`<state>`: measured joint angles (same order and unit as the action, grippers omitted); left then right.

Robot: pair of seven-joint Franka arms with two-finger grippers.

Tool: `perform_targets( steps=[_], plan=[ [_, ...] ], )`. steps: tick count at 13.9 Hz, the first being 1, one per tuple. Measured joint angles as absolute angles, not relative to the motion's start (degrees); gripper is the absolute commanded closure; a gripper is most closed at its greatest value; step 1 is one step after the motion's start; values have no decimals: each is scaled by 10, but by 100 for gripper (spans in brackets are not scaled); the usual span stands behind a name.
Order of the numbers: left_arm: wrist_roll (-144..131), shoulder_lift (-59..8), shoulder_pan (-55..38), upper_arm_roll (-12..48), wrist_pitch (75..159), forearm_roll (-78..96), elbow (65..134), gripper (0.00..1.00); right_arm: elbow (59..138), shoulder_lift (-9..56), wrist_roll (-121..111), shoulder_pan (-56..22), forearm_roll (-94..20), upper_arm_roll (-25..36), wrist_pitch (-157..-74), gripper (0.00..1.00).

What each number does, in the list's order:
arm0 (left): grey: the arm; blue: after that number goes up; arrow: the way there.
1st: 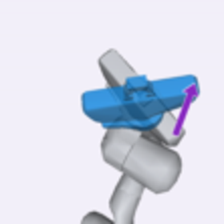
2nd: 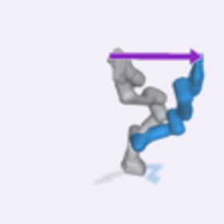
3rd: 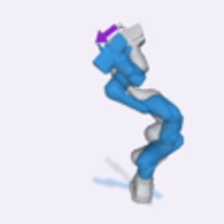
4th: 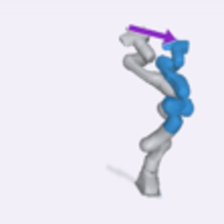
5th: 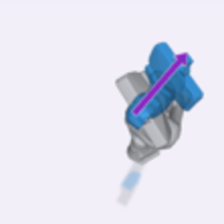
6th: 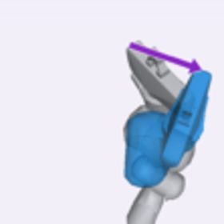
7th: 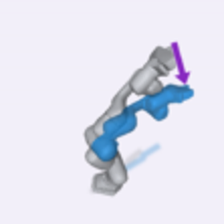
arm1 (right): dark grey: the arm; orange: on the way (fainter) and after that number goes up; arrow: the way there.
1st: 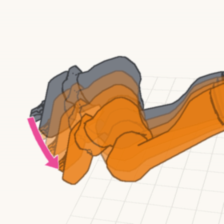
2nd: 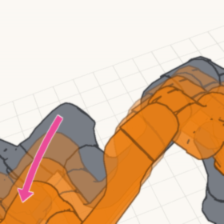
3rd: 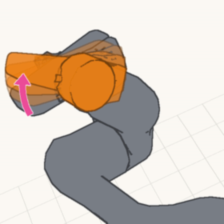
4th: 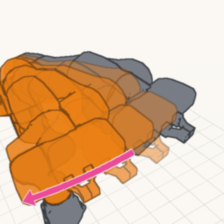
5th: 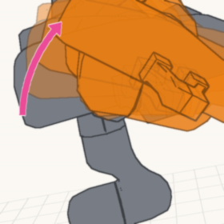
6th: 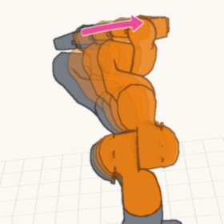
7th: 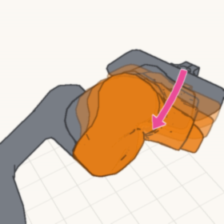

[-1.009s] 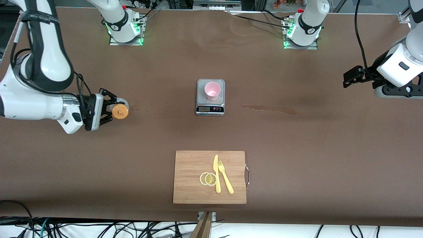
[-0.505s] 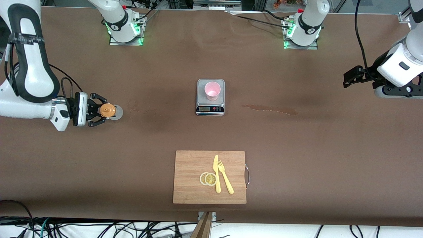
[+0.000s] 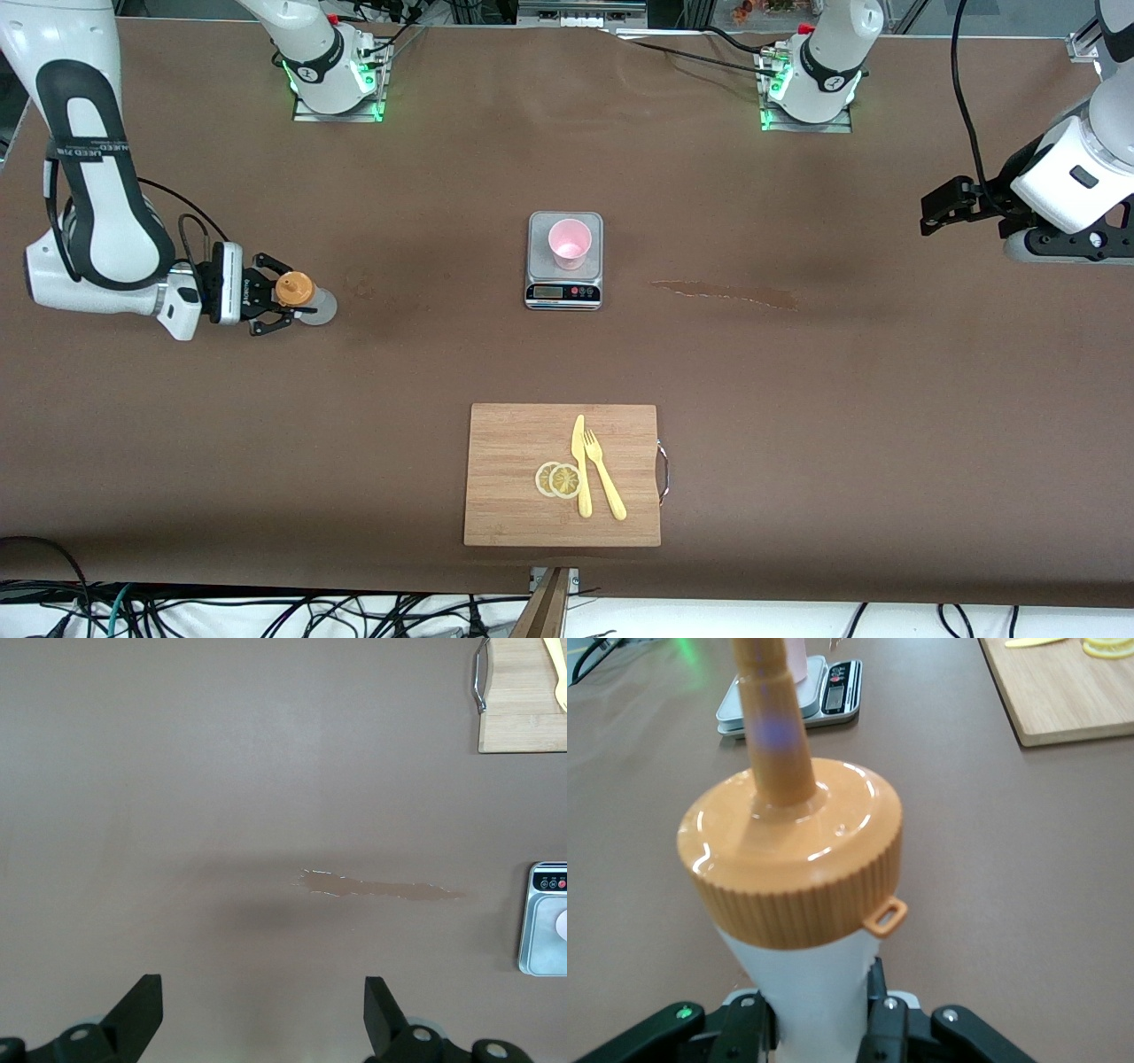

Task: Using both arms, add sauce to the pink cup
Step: 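Carry the bottle back and lower it onto the table, then open the right gripper and draw it back from the bottle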

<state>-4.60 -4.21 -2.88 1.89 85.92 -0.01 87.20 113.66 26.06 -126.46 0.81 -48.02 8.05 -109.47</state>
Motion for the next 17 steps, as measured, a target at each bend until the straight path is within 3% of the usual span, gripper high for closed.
perform_targets(
  steps=[4,5,6,7,13,17],
  plan=[
    [-46,-42,-29,19,859,0,872,0,1137,302,-1319,8,-535,78,-1097,56],
    [-46,-42,-29,19,859,0,872,0,1137,310,-1332,8,-542,78,-1097,40],
    [-46,-42,-29,19,859,0,872,0,1137,316,-1343,8,-547,77,-1096,14],
    [-46,-43,-29,19,859,0,872,0,1137,317,-1350,9,-551,77,-1093,0],
    [-46,-50,-30,20,859,0,871,0,1109,313,-1353,13,-548,77,-1083,0],
    [-46,-50,-29,18,853,0,860,0,1082,283,-1353,36,-467,79,-1065,0]
  ],
)
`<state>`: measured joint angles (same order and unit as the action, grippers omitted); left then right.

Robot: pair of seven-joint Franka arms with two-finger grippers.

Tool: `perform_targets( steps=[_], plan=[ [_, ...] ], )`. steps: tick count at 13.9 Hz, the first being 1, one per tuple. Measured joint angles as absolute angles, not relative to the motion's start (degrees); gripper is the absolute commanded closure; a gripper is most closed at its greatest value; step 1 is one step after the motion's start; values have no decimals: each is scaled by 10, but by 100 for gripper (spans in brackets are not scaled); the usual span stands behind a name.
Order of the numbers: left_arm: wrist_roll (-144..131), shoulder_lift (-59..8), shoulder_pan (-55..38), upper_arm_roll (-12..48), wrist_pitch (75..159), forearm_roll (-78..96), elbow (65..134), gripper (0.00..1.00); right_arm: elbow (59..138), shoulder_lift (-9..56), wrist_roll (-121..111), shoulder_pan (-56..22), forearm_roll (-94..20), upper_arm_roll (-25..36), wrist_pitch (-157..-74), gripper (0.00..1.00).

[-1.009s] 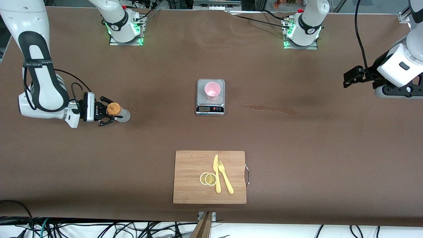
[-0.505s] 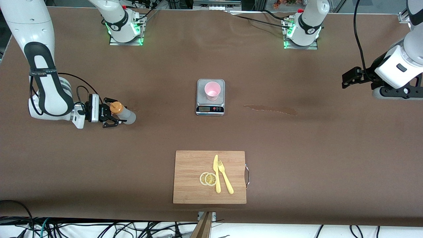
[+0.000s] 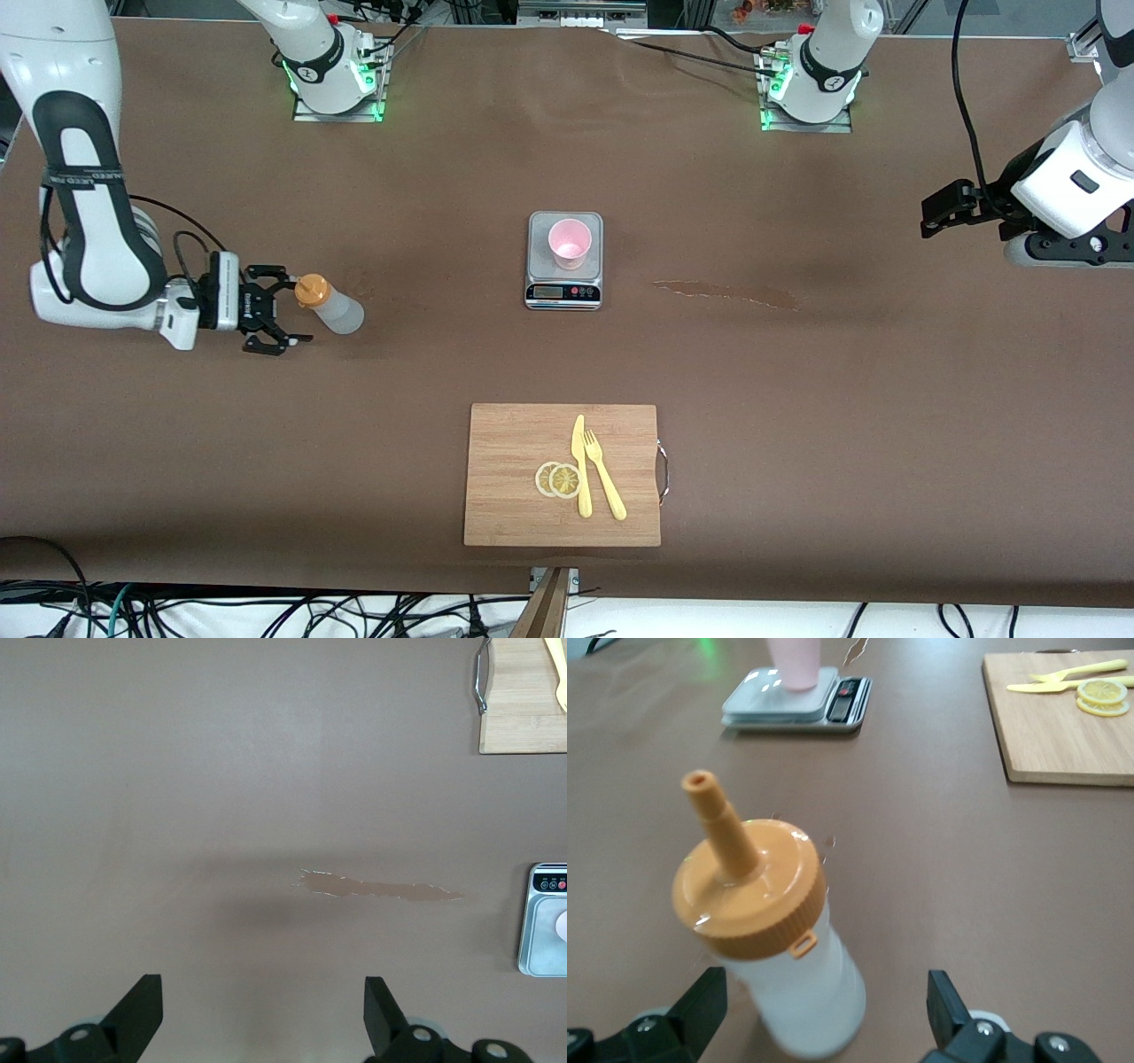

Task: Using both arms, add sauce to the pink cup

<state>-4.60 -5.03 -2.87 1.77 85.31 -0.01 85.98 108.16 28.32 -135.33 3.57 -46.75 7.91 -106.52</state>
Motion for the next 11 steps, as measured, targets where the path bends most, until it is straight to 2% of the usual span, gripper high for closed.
perform_targets(
  steps=[6,11],
  plan=[
    [-46,-50,-28,17,852,0,858,0,1055,162,-1220,52,-283,82,-1038,0],
    [-46,-50,-27,15,852,0,855,0,1055,55,-939,46,-164,23,-1030,0]
  ],
)
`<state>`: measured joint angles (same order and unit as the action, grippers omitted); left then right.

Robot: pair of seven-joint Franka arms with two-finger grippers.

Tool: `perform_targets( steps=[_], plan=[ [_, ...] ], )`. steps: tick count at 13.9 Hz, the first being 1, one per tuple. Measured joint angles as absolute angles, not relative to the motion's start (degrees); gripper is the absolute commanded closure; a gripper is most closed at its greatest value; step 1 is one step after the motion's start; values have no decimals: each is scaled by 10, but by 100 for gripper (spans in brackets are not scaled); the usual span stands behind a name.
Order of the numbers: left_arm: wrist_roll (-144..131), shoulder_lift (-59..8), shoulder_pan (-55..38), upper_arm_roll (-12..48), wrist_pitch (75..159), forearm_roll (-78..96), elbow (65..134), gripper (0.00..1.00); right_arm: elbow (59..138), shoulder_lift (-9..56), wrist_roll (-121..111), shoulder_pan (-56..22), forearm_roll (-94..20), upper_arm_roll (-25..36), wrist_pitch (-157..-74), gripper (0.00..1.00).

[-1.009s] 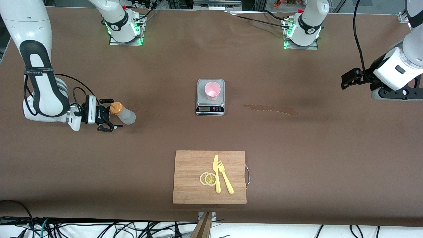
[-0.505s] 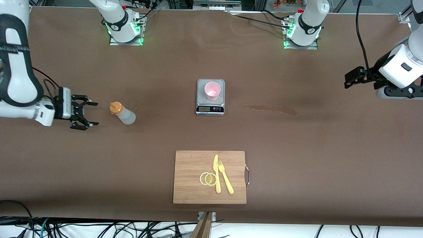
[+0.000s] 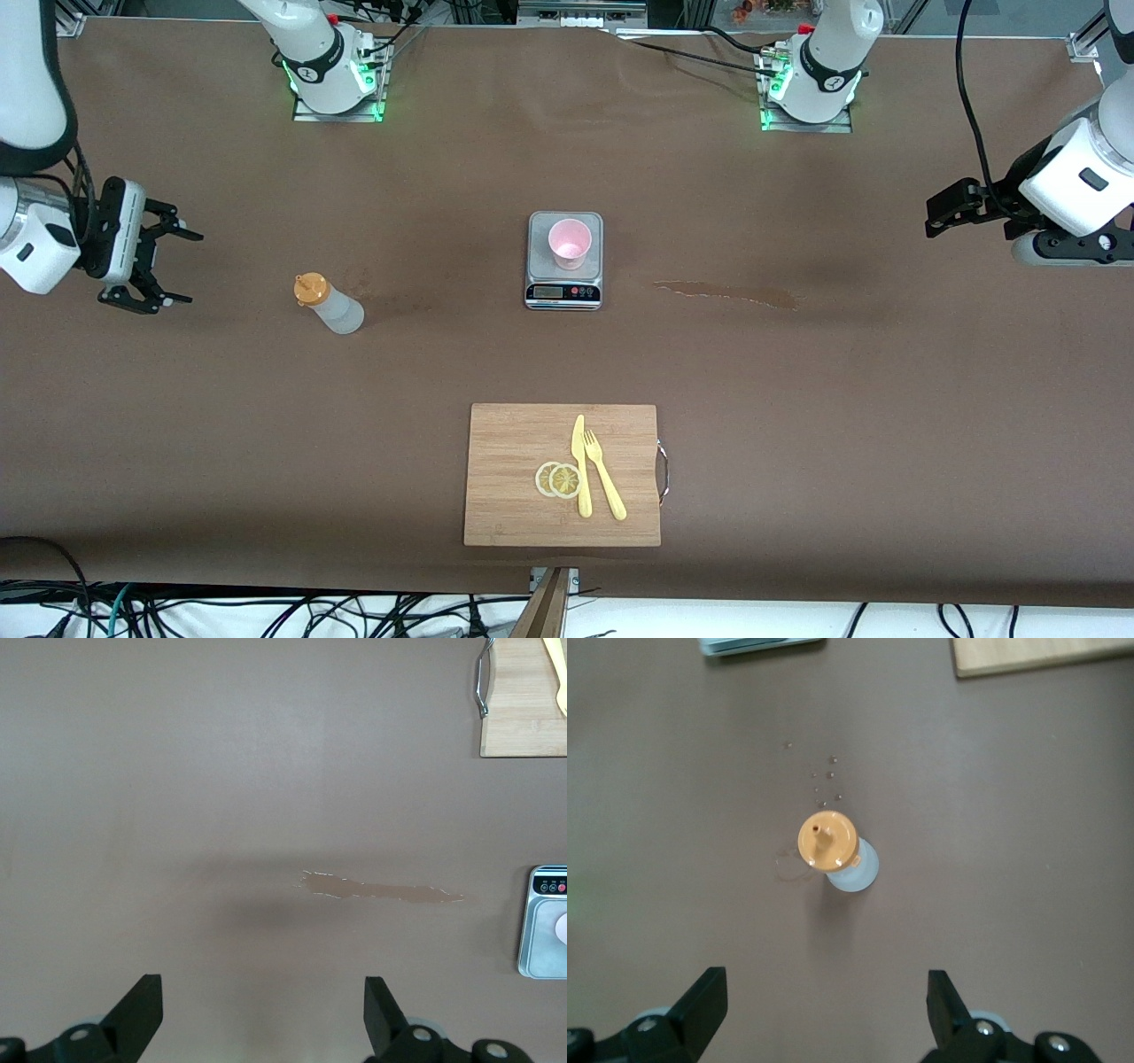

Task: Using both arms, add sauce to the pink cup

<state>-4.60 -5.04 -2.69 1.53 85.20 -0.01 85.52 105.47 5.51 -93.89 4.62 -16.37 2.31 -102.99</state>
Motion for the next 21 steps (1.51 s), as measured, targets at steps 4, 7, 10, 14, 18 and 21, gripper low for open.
perform_targets(
  steps=[4,7,10,14,18,21],
  plan=[
    [-46,-50,-22,15,851,0,849,0,1053,15,-678,33,-110,-4,-1031,0],
    [-46,-50,-22,15,851,0,848,0,1052,-25,-440,14,-57,-32,-1022,0],
    [-46,-50,-22,15,851,0,848,0,1052,-44,-252,6,-36,-48,-1000,0],
    [-46,-50,-22,15,851,0,847,0,1028,-44,-86,-3,-21,-50,-979,0],
    [-46,-50,-22,15,851,0,846,0,980,-45,-54,-4,-17,-41,-931,0],
    [-46,-50,-22,15,851,0,845,0,963,-45,-53,-2,-17,-32,-922,0]
  ],
)
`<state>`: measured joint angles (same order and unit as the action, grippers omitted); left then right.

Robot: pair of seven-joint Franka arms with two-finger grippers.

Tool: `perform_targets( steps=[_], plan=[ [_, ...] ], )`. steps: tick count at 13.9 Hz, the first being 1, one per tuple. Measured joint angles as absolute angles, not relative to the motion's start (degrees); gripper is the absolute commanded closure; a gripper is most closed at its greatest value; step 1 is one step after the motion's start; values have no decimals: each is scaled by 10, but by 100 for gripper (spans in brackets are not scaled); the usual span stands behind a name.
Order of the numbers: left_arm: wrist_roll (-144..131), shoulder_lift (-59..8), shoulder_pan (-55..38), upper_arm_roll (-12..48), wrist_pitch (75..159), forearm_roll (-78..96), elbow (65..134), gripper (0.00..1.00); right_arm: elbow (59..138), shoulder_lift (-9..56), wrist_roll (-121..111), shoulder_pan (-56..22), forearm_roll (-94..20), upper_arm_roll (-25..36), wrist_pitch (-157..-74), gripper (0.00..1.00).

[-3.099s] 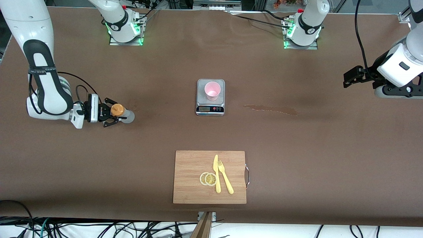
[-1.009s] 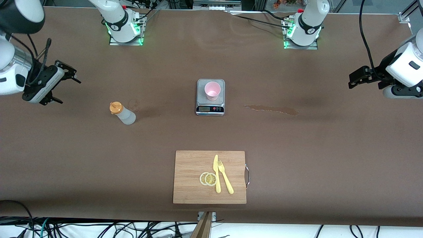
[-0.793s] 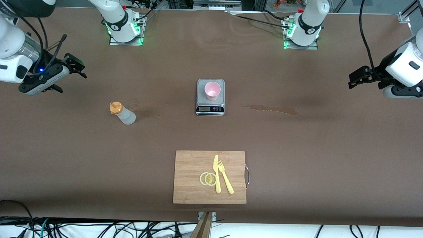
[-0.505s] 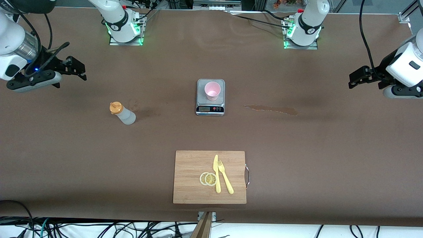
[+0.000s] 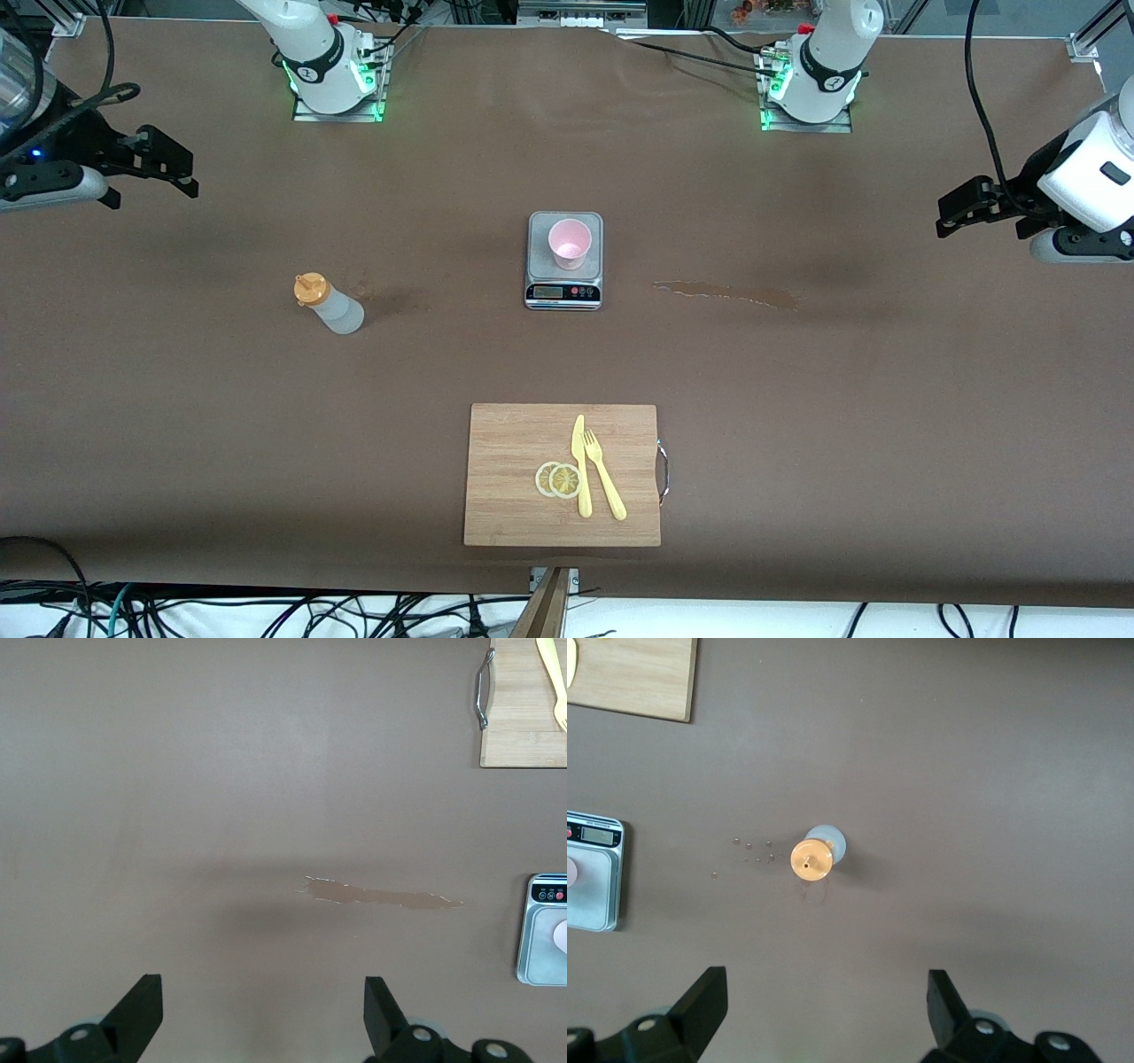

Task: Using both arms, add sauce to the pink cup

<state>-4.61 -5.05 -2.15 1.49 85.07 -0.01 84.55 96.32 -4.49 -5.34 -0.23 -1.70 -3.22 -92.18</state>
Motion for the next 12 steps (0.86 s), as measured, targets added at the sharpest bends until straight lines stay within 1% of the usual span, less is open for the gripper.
perform_targets(
  steps=[5,12],
  plan=[
    [-46,-50,-21,15,851,0,845,0,952,-45,-51,0,-1,-13,-910,0],
    [-46,-50,-21,15,851,0,843,0,945,-45,-51,-1,8,-16,-904,0]
  ],
)
